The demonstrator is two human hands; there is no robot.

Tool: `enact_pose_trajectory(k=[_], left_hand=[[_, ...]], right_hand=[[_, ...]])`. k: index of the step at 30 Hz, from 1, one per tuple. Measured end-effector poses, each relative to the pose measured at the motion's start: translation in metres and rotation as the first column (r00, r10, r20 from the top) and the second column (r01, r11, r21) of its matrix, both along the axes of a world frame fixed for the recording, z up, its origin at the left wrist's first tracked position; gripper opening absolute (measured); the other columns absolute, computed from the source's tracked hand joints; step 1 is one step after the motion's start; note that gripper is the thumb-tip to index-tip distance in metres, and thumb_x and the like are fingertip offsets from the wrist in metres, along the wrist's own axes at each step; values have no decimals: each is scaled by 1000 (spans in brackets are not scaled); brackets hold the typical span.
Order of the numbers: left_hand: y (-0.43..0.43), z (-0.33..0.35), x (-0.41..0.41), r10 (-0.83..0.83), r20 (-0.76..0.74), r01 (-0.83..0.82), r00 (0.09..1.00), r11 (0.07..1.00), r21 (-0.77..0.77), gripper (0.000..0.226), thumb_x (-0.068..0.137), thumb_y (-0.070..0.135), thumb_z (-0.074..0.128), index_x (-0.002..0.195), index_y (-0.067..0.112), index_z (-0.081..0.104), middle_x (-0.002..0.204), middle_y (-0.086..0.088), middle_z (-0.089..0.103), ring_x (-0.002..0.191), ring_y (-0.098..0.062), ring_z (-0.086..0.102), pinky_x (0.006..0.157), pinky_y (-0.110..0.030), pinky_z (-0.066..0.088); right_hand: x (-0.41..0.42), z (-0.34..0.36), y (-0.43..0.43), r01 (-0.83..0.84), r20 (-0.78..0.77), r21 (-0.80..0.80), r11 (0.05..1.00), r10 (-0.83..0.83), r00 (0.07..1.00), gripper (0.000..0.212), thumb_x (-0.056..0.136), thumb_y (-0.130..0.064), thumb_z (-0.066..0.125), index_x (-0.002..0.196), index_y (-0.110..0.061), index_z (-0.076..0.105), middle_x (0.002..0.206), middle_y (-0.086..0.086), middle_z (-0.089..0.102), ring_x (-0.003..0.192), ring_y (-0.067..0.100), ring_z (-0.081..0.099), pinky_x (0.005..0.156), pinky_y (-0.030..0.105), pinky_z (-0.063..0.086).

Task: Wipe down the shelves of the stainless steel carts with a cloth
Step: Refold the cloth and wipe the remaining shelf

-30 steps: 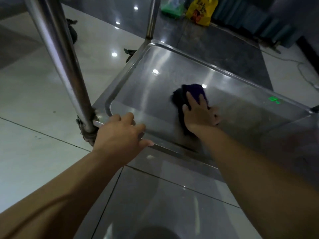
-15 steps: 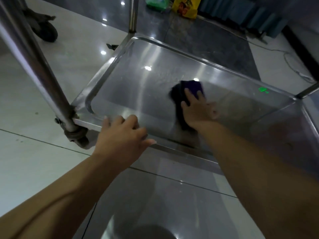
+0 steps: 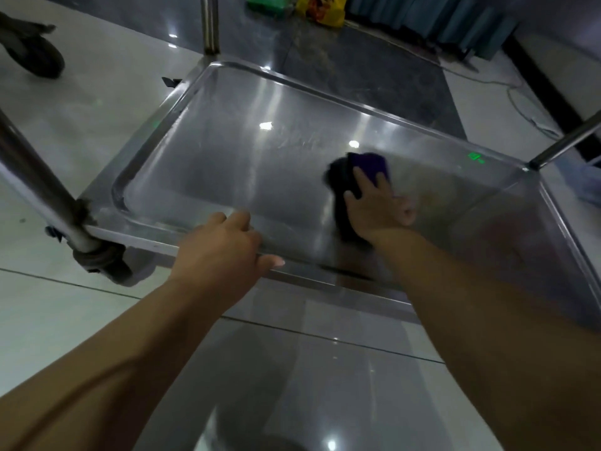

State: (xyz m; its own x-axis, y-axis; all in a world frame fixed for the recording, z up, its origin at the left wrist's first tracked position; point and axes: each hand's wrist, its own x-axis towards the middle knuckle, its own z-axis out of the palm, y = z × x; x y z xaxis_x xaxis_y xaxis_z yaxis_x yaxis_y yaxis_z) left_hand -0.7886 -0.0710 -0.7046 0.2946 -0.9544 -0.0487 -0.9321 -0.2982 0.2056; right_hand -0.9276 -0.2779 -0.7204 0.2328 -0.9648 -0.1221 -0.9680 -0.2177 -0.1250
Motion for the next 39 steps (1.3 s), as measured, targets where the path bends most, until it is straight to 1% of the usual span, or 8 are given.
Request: enact_pose_trajectory(k=[6,9,12,16,21,29,36,39], left_hand=[[9,-4,1,44,15,-42,999,993,-111,54,77,68,42,80,19,63,80,5,47,79,-16,48,59,-27,31],[10,-5,-1,34,3,-34,999,986,-162,55,73,70,47,73,17,63,75,3,49,74,-18,49,59,-27,32],[7,-6,-9,62,-3,-62,998,991,-117,64,70,74,38,84,17,65,82,0,51,79,-22,48,72,-33,40],[1,-4,-19,83,57,-86,995,995,59,66,78,73,27,119,28,54,116,-5,48,107,-31,45,100,-47,34],[6,-7,-21,103,57,-103,993,995,4,66,80,70,33,116,21,58,111,-10,50,102,-34,45,97,-47,35],[1,-5,-26,72,9,-72,997,997,-19,57,85,61,37,114,17,59,112,-11,50,105,-34,43,95,-44,37],[-20,-7,-62,-191,-67,189,979,981,-35,35,96,35,30,121,24,53,126,2,49,120,-23,43,103,-38,34],[-21,-7,-60,-194,-22,194,981,981,3,34,97,35,31,119,26,55,124,4,51,120,-23,45,100,-37,36]], right_hand=[[-59,3,36,-660,73,-63,748,663,745,50,87,-64,27,132,-71,5,154,-26,8,122,22,35,100,38,25],[-100,2,-1,-238,-51,-83,968,235,971,54,91,-57,37,139,-60,13,156,-18,13,132,33,33,108,46,24],[-91,2,-6,227,-61,45,973,-224,973,54,95,-55,32,142,-57,5,157,-16,1,138,45,11,107,58,15],[-57,2,39,-105,5,25,994,105,994,52,93,-56,32,137,-63,5,156,-20,0,134,40,14,101,53,19],[-72,9,83,-600,58,-35,800,601,797,47,88,-59,24,125,-75,1,153,-28,7,113,21,25,82,32,15],[-123,14,49,109,-80,38,993,-106,991,50,95,-53,31,139,-61,7,156,-20,4,121,37,29,89,41,24],[-104,13,94,-396,9,7,918,396,918,52,94,-55,33,134,-67,3,155,-21,8,112,23,24,88,37,20],[-130,17,76,-383,-49,11,924,383,923,51,92,-60,30,129,-72,-3,154,-26,7,114,23,31,88,38,26]])
